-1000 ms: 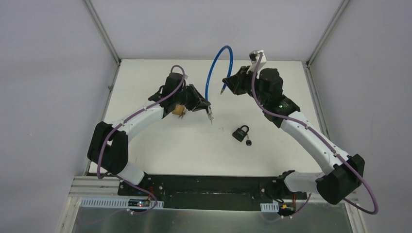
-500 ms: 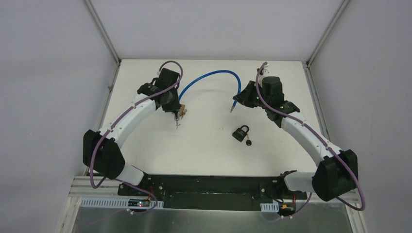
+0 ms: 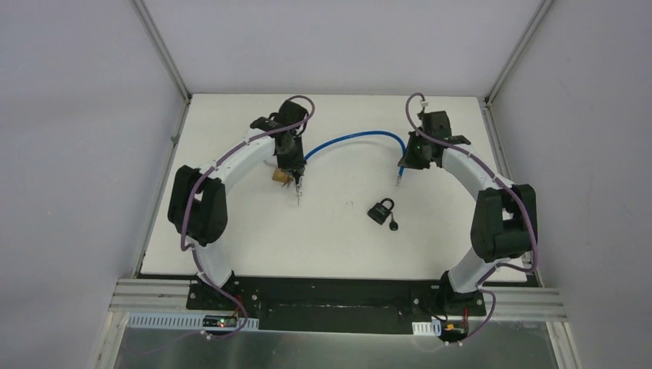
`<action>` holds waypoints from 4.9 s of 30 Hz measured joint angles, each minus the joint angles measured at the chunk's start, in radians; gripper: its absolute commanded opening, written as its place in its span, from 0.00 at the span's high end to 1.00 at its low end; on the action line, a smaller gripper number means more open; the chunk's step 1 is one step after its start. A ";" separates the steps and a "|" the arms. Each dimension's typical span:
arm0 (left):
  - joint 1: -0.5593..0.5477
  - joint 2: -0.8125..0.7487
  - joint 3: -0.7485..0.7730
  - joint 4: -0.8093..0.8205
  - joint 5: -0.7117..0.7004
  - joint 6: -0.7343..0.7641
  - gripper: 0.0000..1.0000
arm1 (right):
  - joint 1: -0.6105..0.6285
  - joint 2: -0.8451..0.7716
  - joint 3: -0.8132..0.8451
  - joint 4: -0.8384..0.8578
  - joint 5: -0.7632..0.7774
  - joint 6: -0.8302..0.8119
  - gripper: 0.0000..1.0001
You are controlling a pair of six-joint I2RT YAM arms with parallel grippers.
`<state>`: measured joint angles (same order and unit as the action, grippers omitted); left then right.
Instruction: Unlock with the key
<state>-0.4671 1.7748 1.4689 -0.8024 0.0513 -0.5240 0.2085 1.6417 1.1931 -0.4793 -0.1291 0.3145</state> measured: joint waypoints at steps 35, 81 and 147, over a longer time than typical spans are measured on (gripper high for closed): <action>-0.041 0.335 0.317 0.050 -0.014 0.086 0.01 | -0.048 -0.112 -0.011 -0.215 0.226 0.092 0.37; -0.020 -0.270 -0.291 0.228 0.237 -0.081 0.12 | 0.335 -0.026 -0.252 -0.272 0.270 0.337 0.61; -0.090 0.086 -0.278 0.755 0.796 -0.465 0.77 | 0.488 -0.180 -0.180 0.034 0.011 0.387 0.83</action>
<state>-0.5568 1.8606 1.1908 -0.0475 0.8471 -0.9894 0.6964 1.4620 1.0130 -0.4458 -0.1181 0.7013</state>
